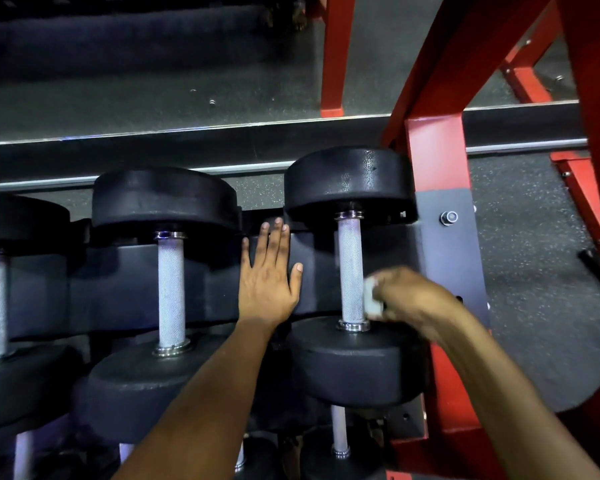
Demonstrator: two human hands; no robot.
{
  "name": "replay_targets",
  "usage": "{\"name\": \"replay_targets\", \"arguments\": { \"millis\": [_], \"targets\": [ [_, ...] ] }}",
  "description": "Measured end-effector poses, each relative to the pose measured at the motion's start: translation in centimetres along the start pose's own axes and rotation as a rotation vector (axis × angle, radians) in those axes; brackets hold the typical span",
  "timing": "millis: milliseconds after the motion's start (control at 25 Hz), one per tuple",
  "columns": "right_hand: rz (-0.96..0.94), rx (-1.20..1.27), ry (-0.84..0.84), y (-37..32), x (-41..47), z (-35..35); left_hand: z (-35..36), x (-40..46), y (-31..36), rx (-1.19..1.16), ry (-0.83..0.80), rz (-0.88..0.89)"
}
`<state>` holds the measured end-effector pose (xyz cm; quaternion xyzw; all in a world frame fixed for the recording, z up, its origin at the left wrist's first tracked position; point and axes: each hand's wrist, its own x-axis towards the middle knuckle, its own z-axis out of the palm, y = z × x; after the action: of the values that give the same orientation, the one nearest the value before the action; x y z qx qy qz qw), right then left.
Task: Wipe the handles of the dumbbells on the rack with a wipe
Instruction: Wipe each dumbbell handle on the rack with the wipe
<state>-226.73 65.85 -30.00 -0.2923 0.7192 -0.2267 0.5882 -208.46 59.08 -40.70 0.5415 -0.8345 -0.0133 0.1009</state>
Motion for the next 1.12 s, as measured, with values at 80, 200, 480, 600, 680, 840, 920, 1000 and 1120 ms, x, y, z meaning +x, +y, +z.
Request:
{"name": "replay_targets", "arguments": {
  "millis": [80,200,480,600,680,840,920,1000,1120],
  "targets": [
    [-0.036,-0.095,0.122,0.7,-0.8,0.1,-0.1,0.0,0.0,0.009,0.0,-0.002],
    [-0.273,-0.134,0.597,-4.0,0.6,-0.1,0.0,0.1,0.0,0.007,0.0,-0.006],
    [-0.347,-0.381,0.334,-0.4,-3.4,1.1,0.0,0.1,0.1,0.013,0.002,-0.005],
    [-0.591,-0.344,0.614,-4.5,-0.5,0.4,0.0,0.2,0.1,0.008,0.005,-0.007],
    [-0.609,-0.491,0.477,-3.2,-1.1,0.3,0.0,0.1,0.1,0.0,0.003,-0.007],
    [-0.348,-0.669,0.131,-1.3,-3.6,0.5,0.0,0.2,0.1,0.003,0.009,-0.005],
    [-0.545,-0.65,0.388,-4.0,-1.6,0.3,-0.1,0.1,0.1,-0.002,0.01,-0.005],
    [-0.785,-0.734,0.526,-4.8,-0.8,0.3,-0.2,0.1,0.1,-0.001,0.012,-0.004],
    [-0.693,-0.957,0.192,-1.3,-3.1,0.3,-0.1,0.1,0.0,0.005,0.014,0.004]
  ]
}}
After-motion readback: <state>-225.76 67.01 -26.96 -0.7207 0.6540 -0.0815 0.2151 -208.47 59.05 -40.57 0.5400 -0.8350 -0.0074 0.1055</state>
